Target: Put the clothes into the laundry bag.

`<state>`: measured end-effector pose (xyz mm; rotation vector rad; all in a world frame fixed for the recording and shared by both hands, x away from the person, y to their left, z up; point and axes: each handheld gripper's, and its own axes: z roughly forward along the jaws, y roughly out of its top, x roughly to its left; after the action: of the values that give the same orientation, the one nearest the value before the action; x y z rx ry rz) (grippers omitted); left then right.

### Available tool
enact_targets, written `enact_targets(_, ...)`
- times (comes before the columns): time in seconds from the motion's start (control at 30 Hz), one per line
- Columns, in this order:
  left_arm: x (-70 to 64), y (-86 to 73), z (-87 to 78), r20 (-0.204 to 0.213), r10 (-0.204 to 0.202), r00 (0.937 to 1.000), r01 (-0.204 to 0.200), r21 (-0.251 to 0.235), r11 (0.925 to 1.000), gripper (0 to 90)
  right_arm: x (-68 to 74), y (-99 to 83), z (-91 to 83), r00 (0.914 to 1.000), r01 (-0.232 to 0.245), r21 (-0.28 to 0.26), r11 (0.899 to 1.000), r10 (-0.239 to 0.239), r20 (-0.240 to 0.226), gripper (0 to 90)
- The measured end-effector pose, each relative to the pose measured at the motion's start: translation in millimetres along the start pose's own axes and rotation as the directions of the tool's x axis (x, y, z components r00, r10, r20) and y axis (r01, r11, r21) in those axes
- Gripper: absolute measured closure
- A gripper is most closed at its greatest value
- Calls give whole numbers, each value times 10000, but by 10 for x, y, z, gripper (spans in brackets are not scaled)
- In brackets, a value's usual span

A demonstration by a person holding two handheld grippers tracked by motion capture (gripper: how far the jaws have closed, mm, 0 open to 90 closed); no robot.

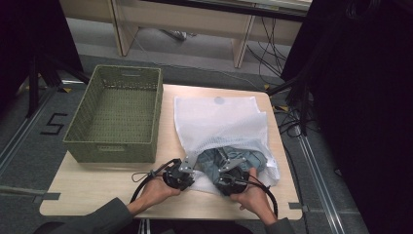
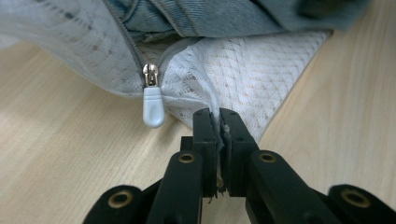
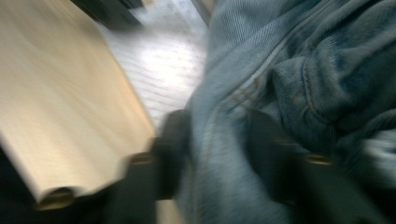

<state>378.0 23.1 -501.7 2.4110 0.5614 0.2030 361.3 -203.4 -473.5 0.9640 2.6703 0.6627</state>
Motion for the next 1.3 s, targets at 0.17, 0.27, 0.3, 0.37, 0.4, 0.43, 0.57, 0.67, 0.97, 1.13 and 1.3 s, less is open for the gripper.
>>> enact_targets(0.17,-77,-12,-5,-170,315,9994,-317,-100,9994,861,-30,252,124,9965,349,-135,9993,-338,771,829)
enact_targets(0.27,-90,-22,-19,-168,432,9989,-430,78,9990,863,-101,425,140,9929,313,-606,9977,-241,1165,838)
enact_targets(0.3,-108,-27,-18,-250,449,9987,-450,-28,9990,863,-154,508,144,9908,269,-920,9954,-144,1343,840)
enact_targets(0.37,-123,-35,-25,-216,374,9991,-375,-50,9993,863,-317,705,178,9758,-82,-1377,9904,380,2151,844)
enact_targets(0.4,-110,-41,-34,-219,458,9987,-459,-42,9989,863,-380,732,223,9725,-236,-1560,9875,588,2255,844)
enact_targets(0.43,-95,-50,-49,-138,511,9986,-509,123,9986,863,-380,732,223,9725,-236,-1560,9875,588,2255,844)
enact_targets(0.57,-80,-68,-68,-122,622,9980,-620,143,9980,863,-478,666,544,9678,-324,-857,9958,527,2461,834)
enact_targets(0.67,-81,-72,-62,-124,395,9991,-395,-20,9992,860,-459,689,472,9714,-491,-1114,9926,734,2256,756)
enact_targets(0.97,-7,-148,-155,77,244,9997,-247,401,9989,855,-366,531,-222,9889,-1327,-2351,9629,1446,339,482)
enact_targets(1.13,-24,-161,-150,78,-64,9999,63,235,9997,850,-207,303,-279,9944,-1049,-1582,9818,1057,-32,447)
enact_targets(1.3,-14,-155,-156,69,155,9999,-157,328,9993,850,-205,215,-7,9966,-819,-1056,9910,827,30,463)
